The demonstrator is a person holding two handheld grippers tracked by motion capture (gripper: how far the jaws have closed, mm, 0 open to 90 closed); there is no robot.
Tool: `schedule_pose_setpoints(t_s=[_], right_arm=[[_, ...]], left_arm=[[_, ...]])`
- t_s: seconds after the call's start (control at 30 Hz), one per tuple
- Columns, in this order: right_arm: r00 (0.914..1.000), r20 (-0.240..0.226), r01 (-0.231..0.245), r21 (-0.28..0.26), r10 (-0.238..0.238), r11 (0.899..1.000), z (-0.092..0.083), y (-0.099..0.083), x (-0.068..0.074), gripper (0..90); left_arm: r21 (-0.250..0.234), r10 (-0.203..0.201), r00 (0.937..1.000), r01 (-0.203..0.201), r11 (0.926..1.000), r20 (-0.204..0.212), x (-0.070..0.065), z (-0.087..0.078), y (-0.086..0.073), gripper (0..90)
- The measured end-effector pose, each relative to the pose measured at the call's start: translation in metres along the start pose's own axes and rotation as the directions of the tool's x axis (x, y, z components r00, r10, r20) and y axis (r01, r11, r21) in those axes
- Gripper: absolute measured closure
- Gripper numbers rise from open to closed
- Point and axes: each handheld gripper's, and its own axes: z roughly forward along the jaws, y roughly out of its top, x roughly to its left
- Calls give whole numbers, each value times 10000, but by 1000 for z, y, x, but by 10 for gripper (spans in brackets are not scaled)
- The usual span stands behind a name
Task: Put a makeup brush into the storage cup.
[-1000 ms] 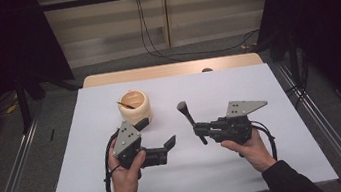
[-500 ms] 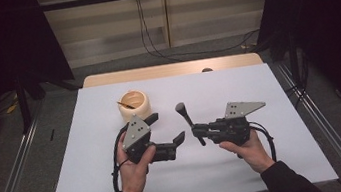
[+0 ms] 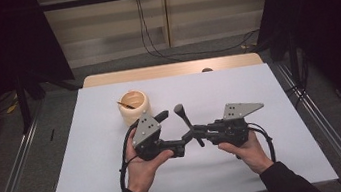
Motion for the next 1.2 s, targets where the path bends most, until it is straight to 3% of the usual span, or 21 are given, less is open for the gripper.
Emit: schedule_pose_setpoints(t_s=[0.13, 0.23, 0.33, 0.4, 0.43, 0.53, 0.67, 0.77, 0.87, 0.93, 1.2], right_arm=[[10000, -29, -5, 37, 5, 10000, 1, 0, 1, 797], [10000, -65, 11, 24, -11, 10000, 1, -1, 1, 797], [10000, -67, 5, 21, -5, 10000, 2, -1, 2, 797], [10000, -49, 38, 17, -38, 10000, 3, -1, 2, 797], [10000, -50, 12, 12, -12, 10000, 3, -1, 3, 797], [9999, -112, 47, 33, -46, 10000, 4, -1, 4, 797], [9999, -116, 56, 12, -56, 10000, 4, -1, 4, 797], [9999, -126, 27, 17, -27, 10000, 5, -1, 5, 797], [9999, -143, 37, 47, -36, 10000, 5, -1, 5, 797], [9998, -182, 31, 45, -30, 10000, 6, -1, 5, 797], [9998, -162, 71, 37, -71, 10000, 5, -1, 6, 797]], left_arm=[[78, 25, 10000, -25, 10000, -37, -2, 2, 0, 114], [-60, -343, 9992, 345, 9994, 225, -2, 5, 0, 130], [124, -368, 9990, 366, 9993, 236, -3, 6, 1, 181], [205, -308, 9994, 305, 9993, 156, -5, 7, 1, 263], [122, -405, 9987, 401, 9991, 303, -4, 9, 0, 262], [338, -604, 9981, 601, 9976, 88, -1, 9, 0, 350], [355, -987, 9937, 968, 9947, 537, 3, 8, 0, 517], [396, -1171, 9922, 1154, 9925, 423, 3, 8, 0, 573], [468, -1142, 9922, 1119, 9926, 497, 4, 8, 0, 587], [373, -1320, 9908, 1308, 9907, 301, 3, 8, -1, 604], [487, -1700, 9833, 1670, 9848, 652, 5, 8, -3, 724]])
